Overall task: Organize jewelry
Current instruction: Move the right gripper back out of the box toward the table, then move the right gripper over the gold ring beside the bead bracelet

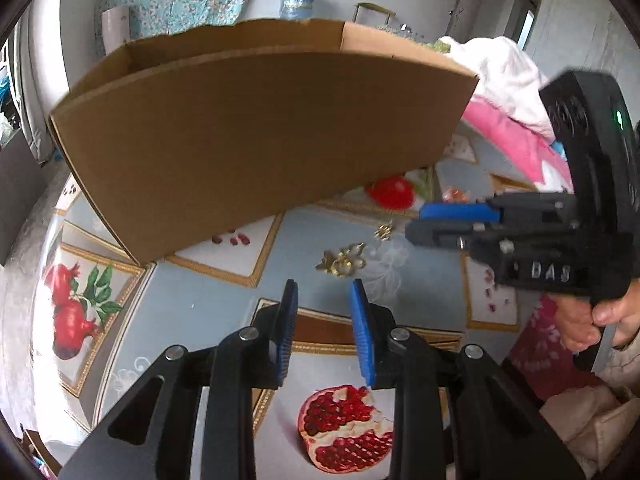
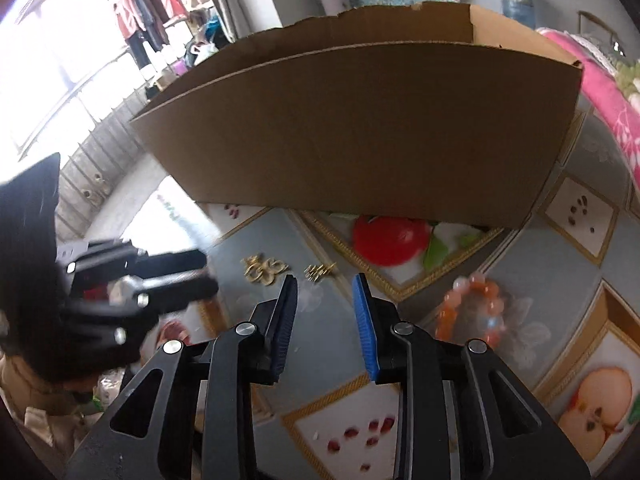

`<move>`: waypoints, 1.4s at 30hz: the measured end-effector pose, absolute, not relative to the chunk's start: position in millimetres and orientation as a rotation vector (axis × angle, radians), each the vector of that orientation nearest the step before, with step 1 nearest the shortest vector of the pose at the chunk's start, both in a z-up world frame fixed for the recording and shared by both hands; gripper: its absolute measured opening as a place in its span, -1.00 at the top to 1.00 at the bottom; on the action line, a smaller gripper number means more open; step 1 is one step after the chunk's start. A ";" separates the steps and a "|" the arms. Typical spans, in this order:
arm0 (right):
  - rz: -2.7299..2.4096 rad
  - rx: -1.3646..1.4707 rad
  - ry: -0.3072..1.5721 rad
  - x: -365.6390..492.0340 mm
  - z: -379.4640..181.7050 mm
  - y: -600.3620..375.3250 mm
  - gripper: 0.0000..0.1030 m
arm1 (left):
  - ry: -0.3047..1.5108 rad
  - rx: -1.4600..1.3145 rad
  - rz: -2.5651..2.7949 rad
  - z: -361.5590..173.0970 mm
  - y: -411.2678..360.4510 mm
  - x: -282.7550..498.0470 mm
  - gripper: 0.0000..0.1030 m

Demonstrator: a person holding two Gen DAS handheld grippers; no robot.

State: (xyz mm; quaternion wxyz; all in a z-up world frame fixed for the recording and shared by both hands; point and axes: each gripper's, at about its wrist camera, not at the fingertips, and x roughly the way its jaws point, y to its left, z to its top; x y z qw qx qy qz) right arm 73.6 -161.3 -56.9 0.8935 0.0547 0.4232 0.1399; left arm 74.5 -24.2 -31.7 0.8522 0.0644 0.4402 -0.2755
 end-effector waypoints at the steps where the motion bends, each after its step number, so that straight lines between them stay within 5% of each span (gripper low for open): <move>1: 0.285 0.114 0.881 77.7 -57.6 -160.6 0.46 | 0.919 0.142 -0.574 -33.8 -23.8 74.6 0.50; 42: 0.402 0.008 0.831 71.9 -53.7 -126.1 0.55 | 0.834 0.222 -0.466 -42.2 -10.9 87.8 0.53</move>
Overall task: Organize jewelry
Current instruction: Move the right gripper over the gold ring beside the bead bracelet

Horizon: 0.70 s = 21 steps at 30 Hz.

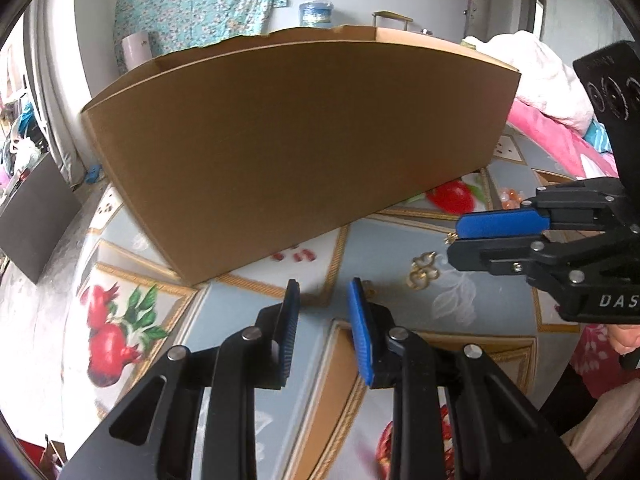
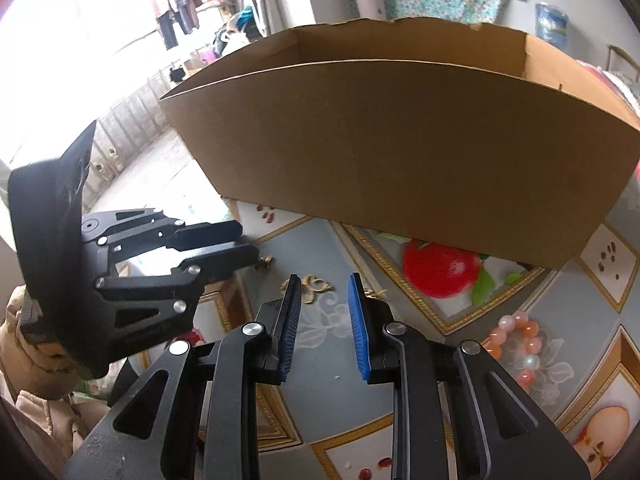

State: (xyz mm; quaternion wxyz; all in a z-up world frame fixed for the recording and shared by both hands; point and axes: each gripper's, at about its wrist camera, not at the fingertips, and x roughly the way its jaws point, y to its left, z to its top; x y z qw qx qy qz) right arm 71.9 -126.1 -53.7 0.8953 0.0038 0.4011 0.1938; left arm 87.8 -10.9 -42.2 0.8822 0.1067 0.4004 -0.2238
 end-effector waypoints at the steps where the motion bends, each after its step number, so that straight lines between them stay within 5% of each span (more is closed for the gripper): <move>1: 0.407 0.003 0.832 71.1 -53.4 -124.8 0.55 | 0.834 0.225 -0.458 -42.1 -8.4 86.8 0.53; 21: 0.338 0.088 0.856 30.9 -53.7 -155.2 0.48 | 0.875 0.128 -0.541 -34.0 3.3 65.3 0.52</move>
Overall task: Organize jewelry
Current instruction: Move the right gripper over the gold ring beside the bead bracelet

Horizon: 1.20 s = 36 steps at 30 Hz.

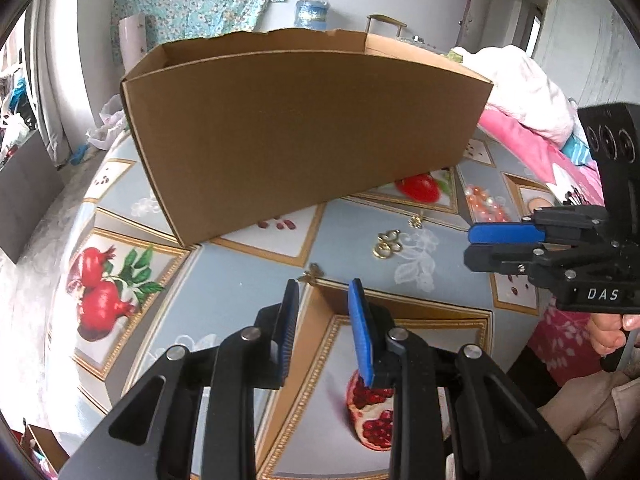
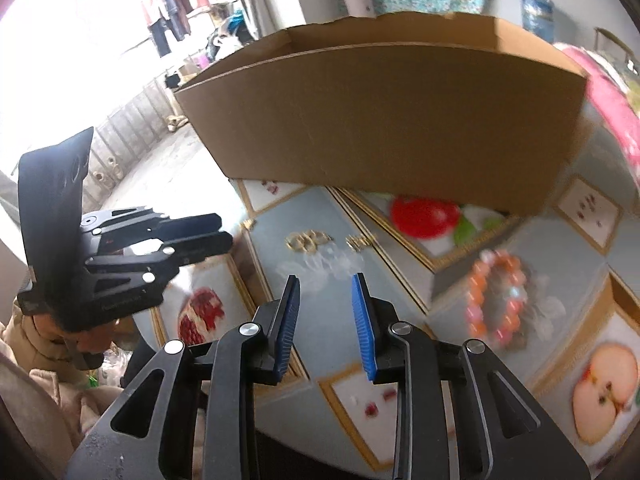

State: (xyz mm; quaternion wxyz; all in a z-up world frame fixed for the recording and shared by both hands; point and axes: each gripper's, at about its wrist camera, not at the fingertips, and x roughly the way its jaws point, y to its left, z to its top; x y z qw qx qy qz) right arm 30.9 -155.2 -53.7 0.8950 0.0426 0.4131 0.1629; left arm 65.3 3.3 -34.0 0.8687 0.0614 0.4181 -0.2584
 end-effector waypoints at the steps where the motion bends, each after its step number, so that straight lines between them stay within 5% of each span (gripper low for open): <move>1: 0.327 0.098 0.858 29.4 -54.7 -158.9 0.48 | 0.878 0.130 -0.543 -34.4 2.9 64.3 0.52; 36: 0.161 0.242 0.817 19.3 -62.2 -226.8 0.40 | 0.906 0.181 -0.571 -37.7 -21.8 44.4 0.41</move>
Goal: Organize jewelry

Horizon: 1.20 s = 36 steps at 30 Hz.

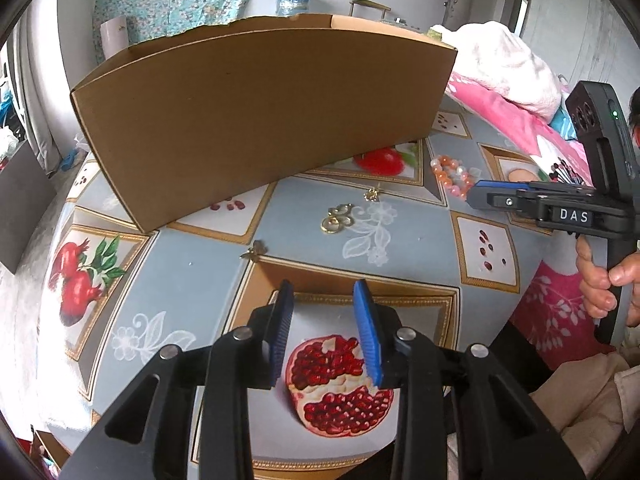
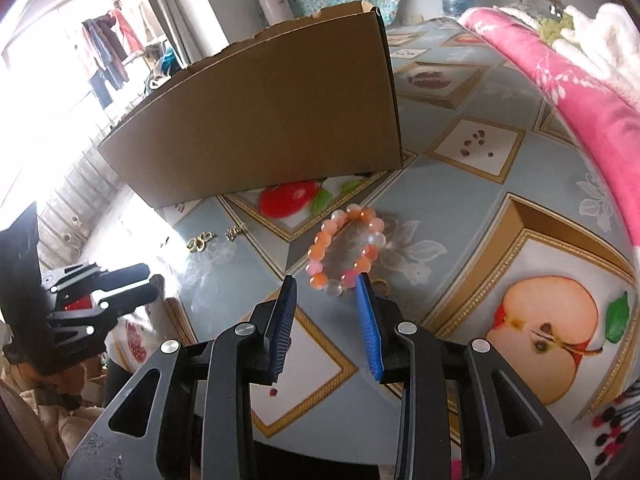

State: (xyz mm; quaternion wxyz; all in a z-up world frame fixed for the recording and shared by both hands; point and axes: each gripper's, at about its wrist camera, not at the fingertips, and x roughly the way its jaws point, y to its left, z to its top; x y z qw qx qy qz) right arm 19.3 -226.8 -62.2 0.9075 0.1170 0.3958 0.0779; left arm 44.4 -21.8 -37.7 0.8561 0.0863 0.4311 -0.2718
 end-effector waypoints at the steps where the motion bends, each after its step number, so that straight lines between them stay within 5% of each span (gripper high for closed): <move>1: 0.165 0.243 0.814 21.6 -62.2 -225.5 0.40 | 0.906 0.180 -0.571 -37.9 -22.6 45.4 0.41; 21: 0.151 0.259 0.753 27.5 -53.4 -220.4 0.39 | 0.851 0.198 -0.565 -37.6 -47.8 73.4 0.42; 36: 0.131 0.281 0.722 13.8 -53.2 -234.1 0.39 | 0.845 0.262 -0.588 -42.3 -53.0 75.0 0.69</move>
